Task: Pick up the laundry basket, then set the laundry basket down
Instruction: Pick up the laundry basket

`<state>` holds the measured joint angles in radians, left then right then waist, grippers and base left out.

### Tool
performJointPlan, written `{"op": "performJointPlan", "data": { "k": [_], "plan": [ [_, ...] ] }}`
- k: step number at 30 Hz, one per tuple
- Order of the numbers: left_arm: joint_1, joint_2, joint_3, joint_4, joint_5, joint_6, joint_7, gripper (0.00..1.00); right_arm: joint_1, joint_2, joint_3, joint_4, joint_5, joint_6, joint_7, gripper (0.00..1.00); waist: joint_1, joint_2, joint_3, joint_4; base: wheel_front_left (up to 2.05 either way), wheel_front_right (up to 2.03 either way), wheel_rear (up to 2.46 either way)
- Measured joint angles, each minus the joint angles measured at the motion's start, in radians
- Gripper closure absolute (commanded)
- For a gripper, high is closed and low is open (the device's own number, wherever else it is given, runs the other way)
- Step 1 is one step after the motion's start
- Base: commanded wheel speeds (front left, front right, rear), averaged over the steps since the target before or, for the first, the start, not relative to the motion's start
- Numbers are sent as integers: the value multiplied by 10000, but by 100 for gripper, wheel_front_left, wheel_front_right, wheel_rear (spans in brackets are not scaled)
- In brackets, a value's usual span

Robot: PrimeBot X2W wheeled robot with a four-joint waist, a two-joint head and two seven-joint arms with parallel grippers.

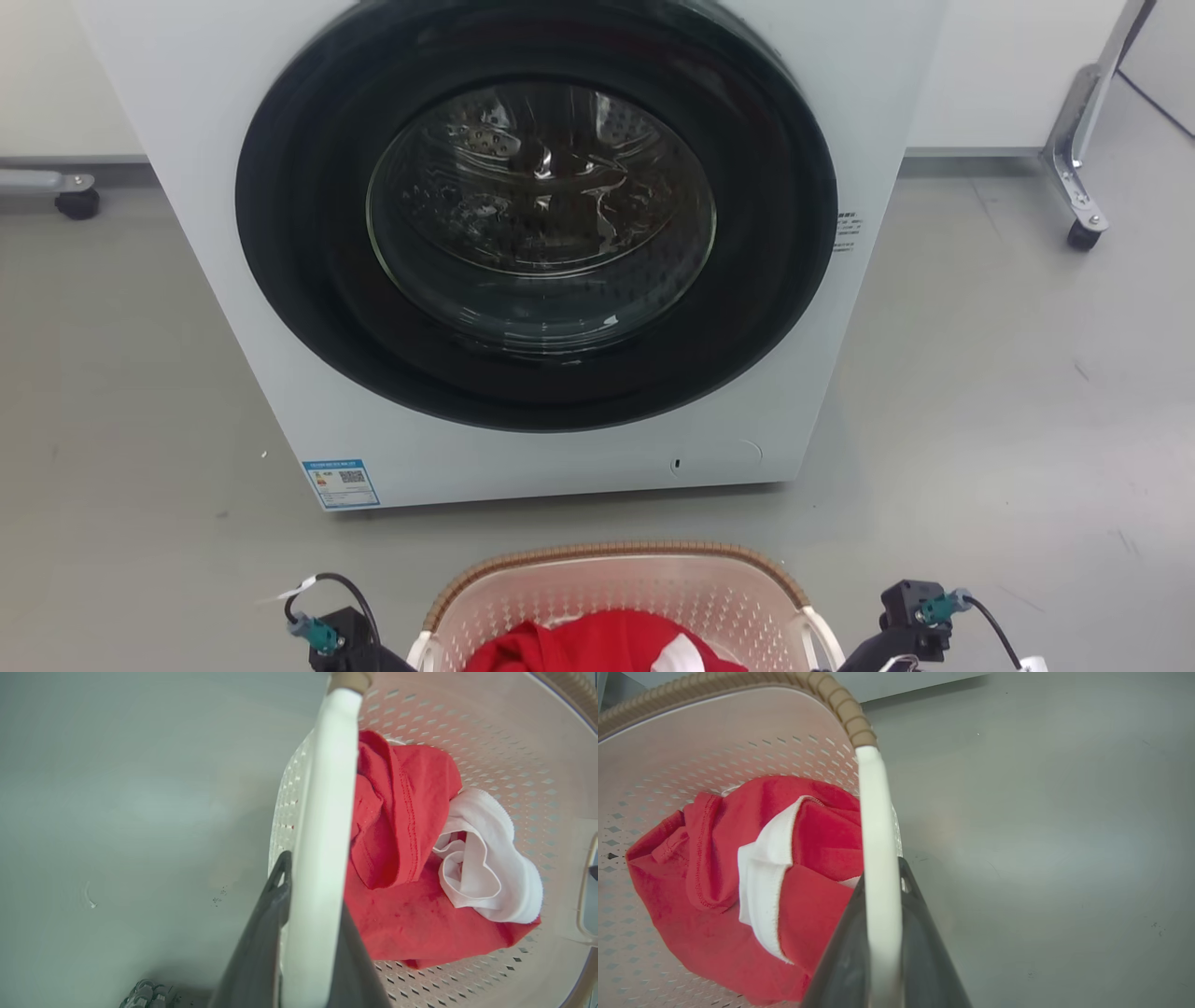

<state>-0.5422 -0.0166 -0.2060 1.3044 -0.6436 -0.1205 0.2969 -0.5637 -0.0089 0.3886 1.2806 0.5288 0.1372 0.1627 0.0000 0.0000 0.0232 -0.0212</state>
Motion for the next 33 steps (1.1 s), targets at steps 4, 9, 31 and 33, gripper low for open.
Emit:
{"op": "performJointPlan", "data": {
  "k": [4, 9, 31, 33],
  "plan": [
    [246, -4, 13, 4, -222, 65, 115, 100, 284, 23, -35, 8, 111, 10, 134, 100, -1, -1, -183, 1, 0, 0, 0],
    [553, -6, 6, 8, -242, 90, 199, 100, 530, 40, -35, 13, 203, 10, 301, 100, 0, -1, -384, 18, 0, 0, 0],
    [647, -12, -36, 8, -301, 161, 533, 100, 662, 35, -67, 23, 345, 10, 656, 100, 0, 0, -655, 79, 0, 0, 0],
    [653, -12, -38, 8, -301, 163, 535, 100, 674, 35, -65, 25, 347, 10, 662, 100, 0, 1, -657, 75, 0, 0, 0]
  ]
}}
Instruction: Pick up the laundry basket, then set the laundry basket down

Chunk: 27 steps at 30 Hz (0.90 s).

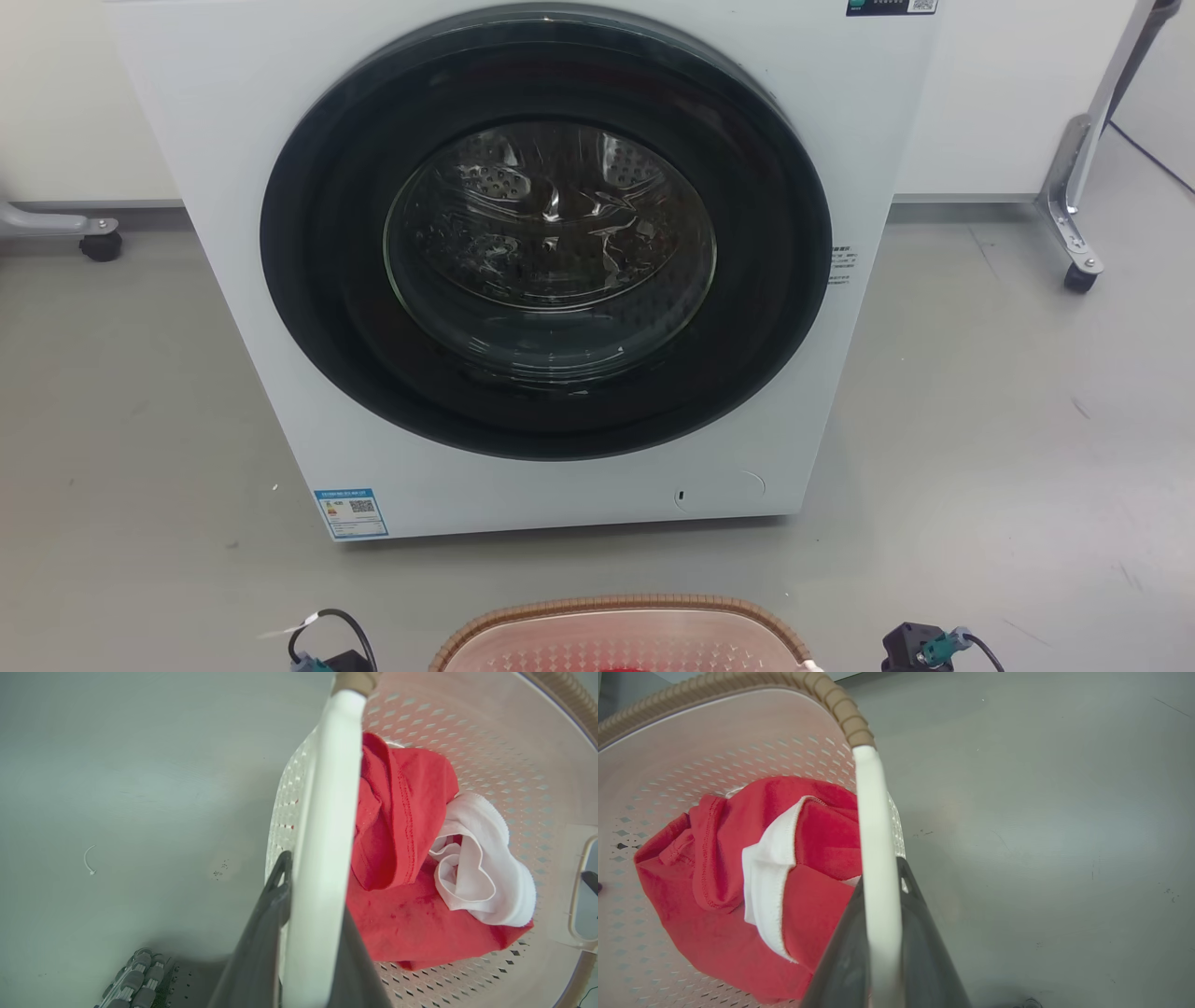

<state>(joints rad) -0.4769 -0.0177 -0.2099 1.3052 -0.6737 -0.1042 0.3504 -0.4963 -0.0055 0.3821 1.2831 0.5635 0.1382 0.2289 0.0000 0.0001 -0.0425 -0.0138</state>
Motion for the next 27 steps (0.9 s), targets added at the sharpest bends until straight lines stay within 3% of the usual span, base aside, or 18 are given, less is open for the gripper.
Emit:
{"op": "performJointPlan", "data": {
  "k": [27],
  "plan": [
    [91, 0, -113, 0, -119, 71, 104, 100, 108, 0, -13, 8, 111, 0, 92, 100, 0, 0, -54, -4, 0, 0, 0]
  ]
}}
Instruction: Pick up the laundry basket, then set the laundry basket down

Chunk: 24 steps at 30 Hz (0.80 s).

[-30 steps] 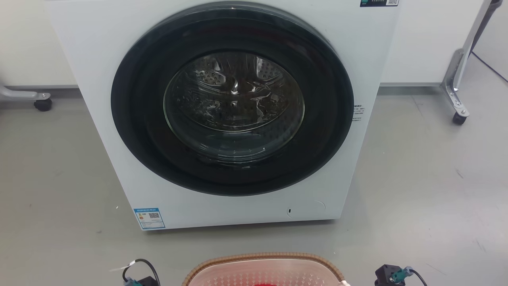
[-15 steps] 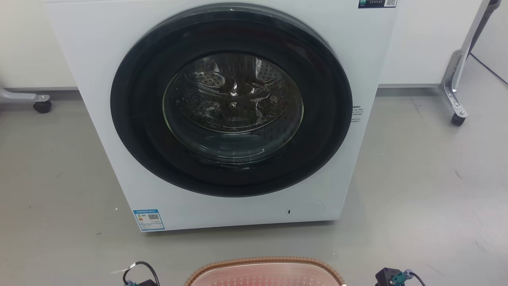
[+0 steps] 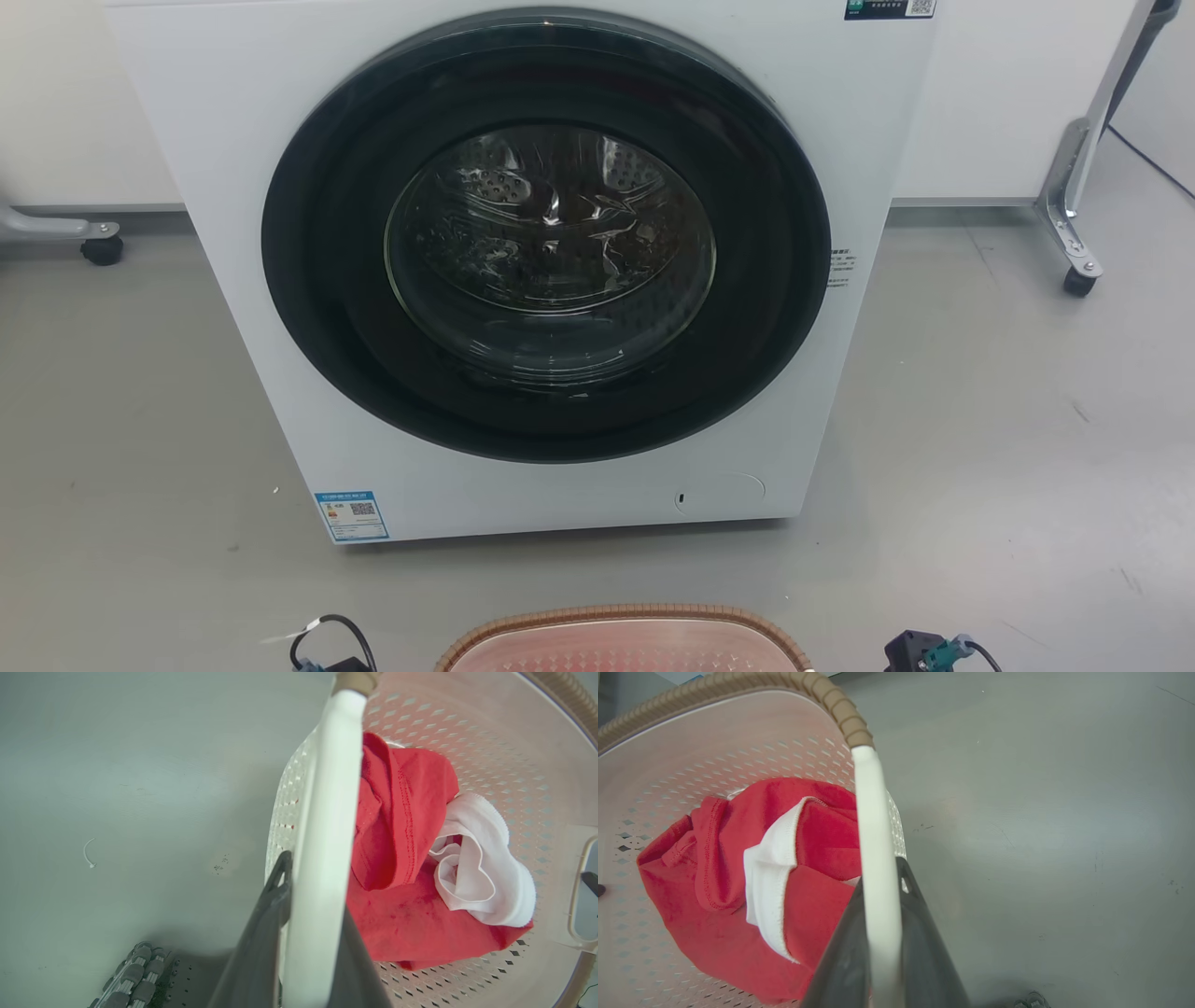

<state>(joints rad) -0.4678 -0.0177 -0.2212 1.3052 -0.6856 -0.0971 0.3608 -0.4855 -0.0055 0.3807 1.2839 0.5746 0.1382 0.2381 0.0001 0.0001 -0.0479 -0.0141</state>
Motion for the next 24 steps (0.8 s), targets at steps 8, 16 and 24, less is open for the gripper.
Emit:
{"op": "performJointPlan", "data": {
  "k": [8, 16, 24],
  "plan": [
    [12, 2, -56, 0, -86, 4, 2, 100, 21, 0, 0, 2, 59, 0, -2, 100, 0, 0, 35, 20, 0, 0, 0],
    [12, 2, -61, 0, -86, 35, -25, 100, 10, 0, 23, 4, 59, 0, -13, 100, 0, 0, 259, -19, 0, 0, 0],
    [-69, 0, -81, -40, -86, 61, -328, 100, -210, -2, 56, 4, 50, -4, -155, 100, 0, 0, 609, -119, 0, 0, 0]
  ]
}}
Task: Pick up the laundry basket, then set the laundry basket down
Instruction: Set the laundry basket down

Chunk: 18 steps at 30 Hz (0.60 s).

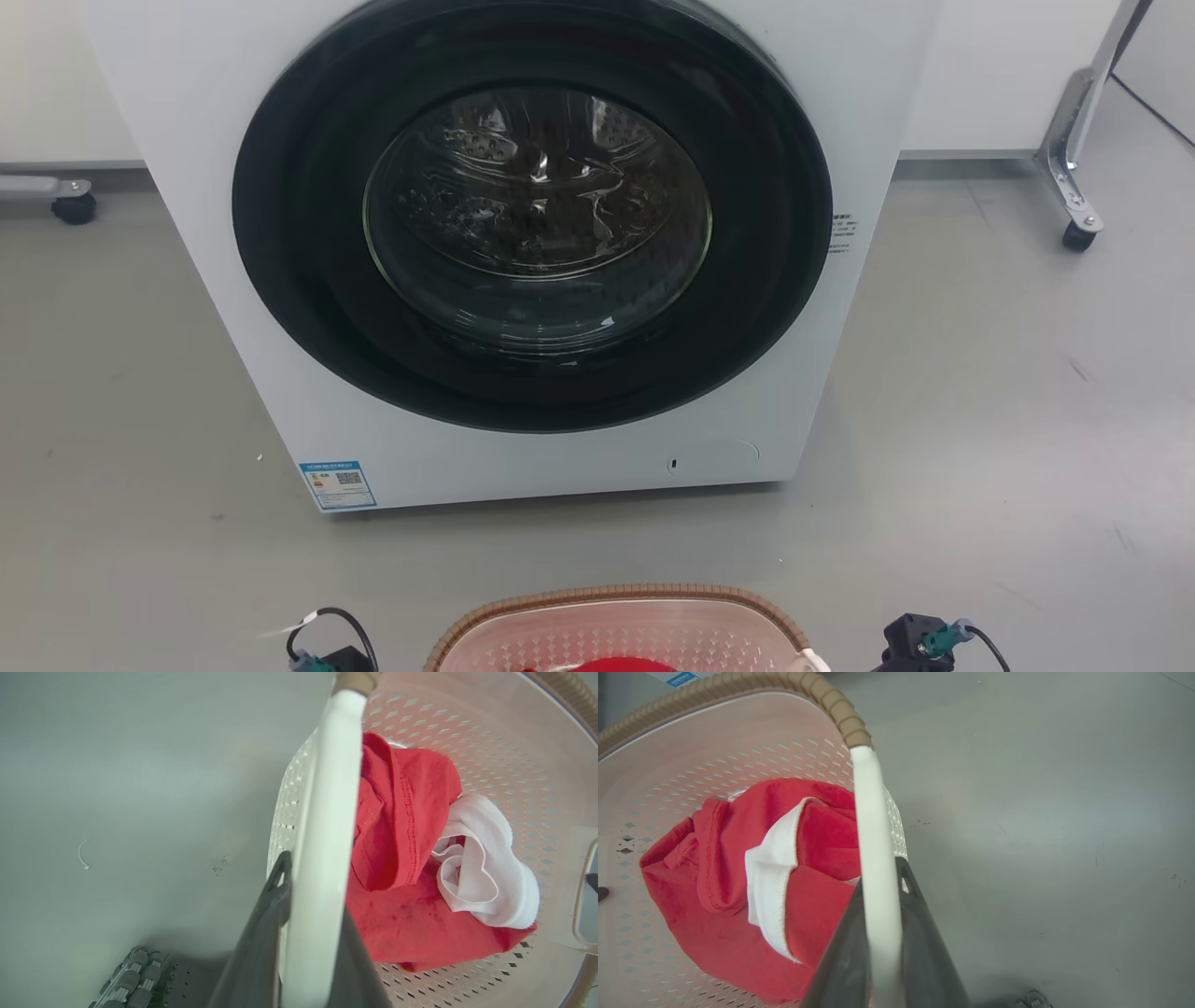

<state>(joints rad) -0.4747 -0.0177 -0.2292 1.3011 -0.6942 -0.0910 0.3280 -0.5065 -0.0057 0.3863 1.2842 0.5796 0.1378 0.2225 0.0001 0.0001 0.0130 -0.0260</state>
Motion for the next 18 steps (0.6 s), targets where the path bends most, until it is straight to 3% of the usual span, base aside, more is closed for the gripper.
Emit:
{"op": "performJointPlan", "data": {
  "k": [18],
  "plan": [
    [-1061, 44, -244, -493, 240, 29, -940, 100, -1074, -157, 40, -387, -173, -219, -968, 100, 1, -1, 1721, -197, 0, 0, 0]
  ]
}}
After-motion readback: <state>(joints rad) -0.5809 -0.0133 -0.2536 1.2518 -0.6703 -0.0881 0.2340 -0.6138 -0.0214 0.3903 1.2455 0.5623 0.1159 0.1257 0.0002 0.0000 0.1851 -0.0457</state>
